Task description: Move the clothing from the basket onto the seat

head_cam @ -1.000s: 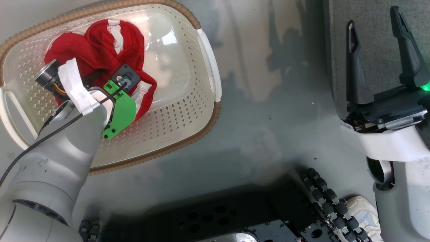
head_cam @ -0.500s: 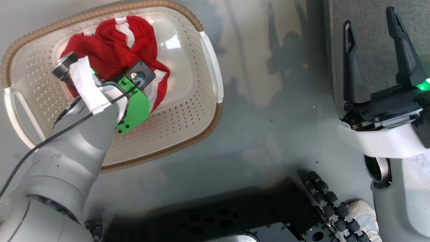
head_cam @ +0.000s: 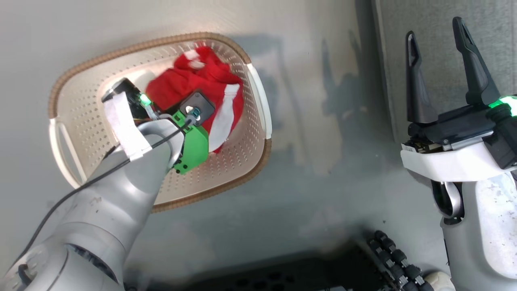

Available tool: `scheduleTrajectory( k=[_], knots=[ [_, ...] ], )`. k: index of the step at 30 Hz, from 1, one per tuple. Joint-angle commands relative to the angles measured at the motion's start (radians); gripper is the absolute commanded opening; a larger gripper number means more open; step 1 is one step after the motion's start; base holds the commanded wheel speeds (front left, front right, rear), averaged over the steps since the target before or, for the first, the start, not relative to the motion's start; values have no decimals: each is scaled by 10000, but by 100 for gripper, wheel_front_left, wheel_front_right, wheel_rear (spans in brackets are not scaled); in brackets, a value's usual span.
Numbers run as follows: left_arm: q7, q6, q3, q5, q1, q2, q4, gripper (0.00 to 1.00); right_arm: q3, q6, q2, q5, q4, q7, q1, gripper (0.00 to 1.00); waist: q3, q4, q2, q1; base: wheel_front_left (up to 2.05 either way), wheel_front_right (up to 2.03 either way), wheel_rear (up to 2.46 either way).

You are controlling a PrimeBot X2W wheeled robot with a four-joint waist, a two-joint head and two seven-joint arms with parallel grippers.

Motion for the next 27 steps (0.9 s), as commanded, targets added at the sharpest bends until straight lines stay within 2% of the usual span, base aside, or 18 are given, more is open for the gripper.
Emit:
scheduleTrajectory(
  k=[1, 10, 27],
  knots=[
    [-119, -14, -100, -97, 242, -33, -97, 0, -14, -11, 10, 77, 120, -38, 91, 100, -816, 180, 69, 0, 0, 0, 0],
    [-338, -15, -174, -991, 1033, -127, -1113, 0, -53, -11, 7, 204, 664, -39, 580, 100, -2448, 446, 69, 0, 0, 0, 0],
    [-338, 303, 1242, -1458, 3026, 517, -4634, 0, -133, -11, -26, 410, 1469, -39, 2040, 100, -5384, 1011, 69, 0, 0, 0, 0]
  ],
)
